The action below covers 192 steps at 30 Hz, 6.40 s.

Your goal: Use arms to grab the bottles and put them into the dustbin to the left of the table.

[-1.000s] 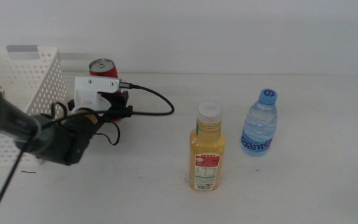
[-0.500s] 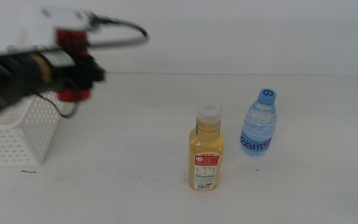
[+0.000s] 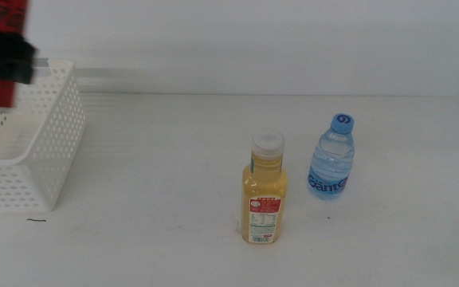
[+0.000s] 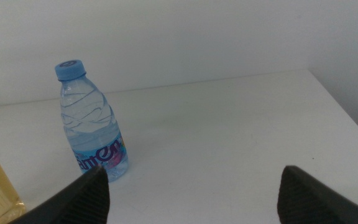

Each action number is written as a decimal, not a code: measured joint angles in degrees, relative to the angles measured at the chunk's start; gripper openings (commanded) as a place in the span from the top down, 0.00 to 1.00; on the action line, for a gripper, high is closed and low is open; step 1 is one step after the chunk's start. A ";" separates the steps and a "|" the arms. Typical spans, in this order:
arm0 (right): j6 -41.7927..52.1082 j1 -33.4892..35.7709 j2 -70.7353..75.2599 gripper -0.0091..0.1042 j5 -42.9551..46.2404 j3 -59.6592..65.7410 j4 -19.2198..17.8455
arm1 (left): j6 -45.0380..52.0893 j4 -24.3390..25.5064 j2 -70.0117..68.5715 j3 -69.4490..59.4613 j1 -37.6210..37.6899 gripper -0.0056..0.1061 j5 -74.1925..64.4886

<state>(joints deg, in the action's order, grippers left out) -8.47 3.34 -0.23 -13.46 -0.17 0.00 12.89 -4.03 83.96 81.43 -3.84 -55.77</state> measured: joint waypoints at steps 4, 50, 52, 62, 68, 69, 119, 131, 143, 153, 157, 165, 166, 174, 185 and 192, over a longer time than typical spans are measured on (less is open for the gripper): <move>0.00 0.00 0.00 0.15 0.00 0.00 0.00 | 4.26 -0.77 6.06 7.29 -7.43 0.97 -5.41; 0.00 0.00 0.00 0.15 0.00 0.00 0.00 | 10.24 -4.70 25.03 13.39 -13.74 0.32 -8.63; 0.00 0.00 0.00 0.15 0.00 0.00 0.00 | 9.44 -4.61 21.11 12.70 -13.29 0.33 -8.73; 0.00 0.00 0.00 0.15 0.00 0.00 0.00 | 16.41 -17.89 -11.54 -10.26 -3.23 0.34 4.59; 0.00 0.00 0.00 0.15 0.00 0.00 0.00 | 32.87 -32.23 -28.92 -26.21 4.84 0.31 11.29; 0.00 0.00 0.00 0.15 0.00 0.00 0.00 | 35.14 -35.11 -30.85 -29.01 5.84 0.30 12.08; 0.00 0.00 0.00 0.15 -0.04 0.00 0.00 | -6.26 -2.09 -45.81 -68.63 49.42 0.14 58.77; 0.00 0.00 0.00 0.15 -0.04 0.00 0.00 | -9.72 1.43 -39.29 -77.88 49.42 0.13 83.33; 0.00 0.00 0.00 0.15 -0.04 0.00 0.00 | -14.96 3.66 -23.75 -77.87 49.42 0.13 98.53; 0.00 0.00 0.00 0.15 -0.04 0.00 0.00 | -29.87 27.70 -16.21 -71.29 35.45 0.13 100.51; 0.00 0.00 0.00 0.15 -0.04 0.00 0.00 | -37.09 41.52 -11.77 -68.90 26.29 0.13 106.36; 0.00 0.00 0.00 0.15 -0.04 0.00 0.00 | -40.51 55.17 3.20 -63.24 17.41 0.13 119.01; 0.00 0.00 0.00 0.15 -0.04 0.00 0.00 | -40.04 55.59 5.49 -62.21 17.27 0.13 120.51; 0.00 0.00 0.00 0.15 -0.04 0.00 0.00 | -39.46 60.52 20.29 -52.97 17.07 0.13 124.23; 0.00 0.00 0.00 0.15 -0.04 0.00 0.00 | -39.70 62.26 30.30 -44.22 18.96 0.13 124.23; 0.00 0.00 0.00 0.15 -0.04 0.00 0.00 | -39.83 58.60 31.53 -41.59 24.22 0.13 122.19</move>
<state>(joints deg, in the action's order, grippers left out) -8.47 3.34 -0.23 -13.51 -0.17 0.00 -26.93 54.57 115.49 39.83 20.39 66.42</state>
